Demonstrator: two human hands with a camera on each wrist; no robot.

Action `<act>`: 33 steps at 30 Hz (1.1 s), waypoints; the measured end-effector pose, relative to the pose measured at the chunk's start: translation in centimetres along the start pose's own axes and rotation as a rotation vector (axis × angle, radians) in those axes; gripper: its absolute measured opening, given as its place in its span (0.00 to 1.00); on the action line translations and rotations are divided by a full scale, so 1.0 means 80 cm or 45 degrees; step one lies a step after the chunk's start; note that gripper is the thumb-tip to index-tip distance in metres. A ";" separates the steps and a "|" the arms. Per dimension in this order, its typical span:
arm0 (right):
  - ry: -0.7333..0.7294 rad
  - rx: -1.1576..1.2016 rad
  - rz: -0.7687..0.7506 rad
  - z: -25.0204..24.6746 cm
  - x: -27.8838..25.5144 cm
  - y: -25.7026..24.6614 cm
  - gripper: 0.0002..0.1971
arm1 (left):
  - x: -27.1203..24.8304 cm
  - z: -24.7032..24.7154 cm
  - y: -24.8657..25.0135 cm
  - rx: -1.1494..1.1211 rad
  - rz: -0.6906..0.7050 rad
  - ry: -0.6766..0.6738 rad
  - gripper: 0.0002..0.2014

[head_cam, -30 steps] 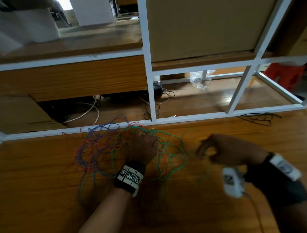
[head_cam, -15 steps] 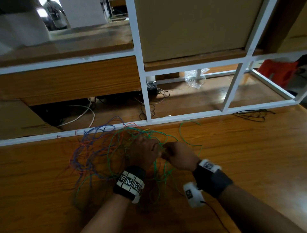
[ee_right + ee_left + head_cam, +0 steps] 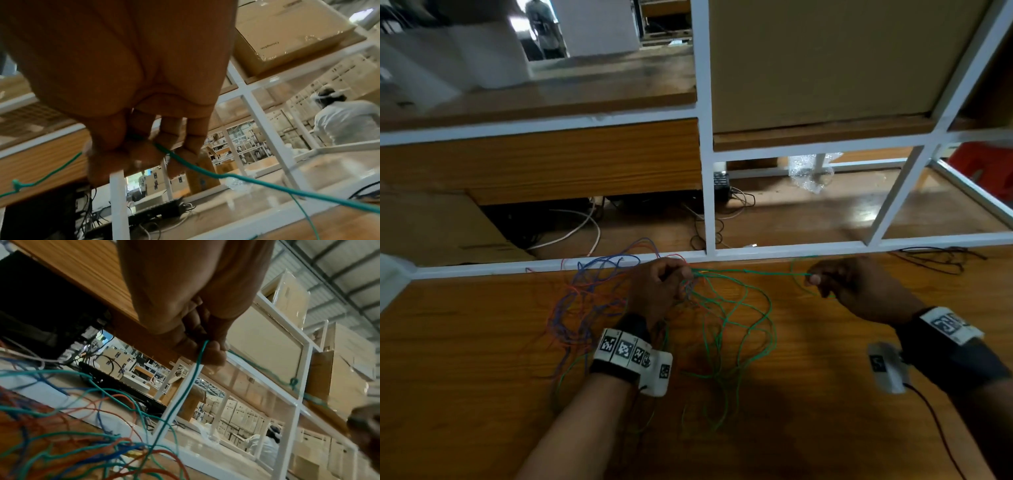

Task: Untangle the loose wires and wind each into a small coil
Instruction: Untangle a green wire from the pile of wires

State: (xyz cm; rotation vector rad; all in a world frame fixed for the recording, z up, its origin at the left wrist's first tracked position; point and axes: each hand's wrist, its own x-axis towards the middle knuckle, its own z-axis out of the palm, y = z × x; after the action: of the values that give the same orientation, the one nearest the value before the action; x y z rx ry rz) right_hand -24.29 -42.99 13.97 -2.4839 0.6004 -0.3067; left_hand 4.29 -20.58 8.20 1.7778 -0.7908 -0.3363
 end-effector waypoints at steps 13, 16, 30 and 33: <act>0.125 0.235 -0.163 0.046 0.017 -0.060 0.09 | -0.016 0.063 0.067 0.000 0.296 -0.381 0.10; 0.349 0.274 -0.119 -0.009 -0.003 -0.034 0.08 | -0.022 0.039 0.029 0.274 0.279 -0.492 0.06; 0.058 -0.344 0.371 -0.064 -0.060 0.113 0.20 | -0.006 -0.029 -0.015 0.931 0.423 -0.516 0.28; -0.177 -0.546 0.500 -0.017 -0.045 0.081 0.32 | -0.012 -0.004 -0.001 1.002 0.489 -0.526 0.18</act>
State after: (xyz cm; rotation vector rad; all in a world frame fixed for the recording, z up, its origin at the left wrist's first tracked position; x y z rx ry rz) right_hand -30.21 -46.71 11.08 -2.6726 1.1701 0.1637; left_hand 3.81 -19.72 8.07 2.2342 -1.7045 -0.1336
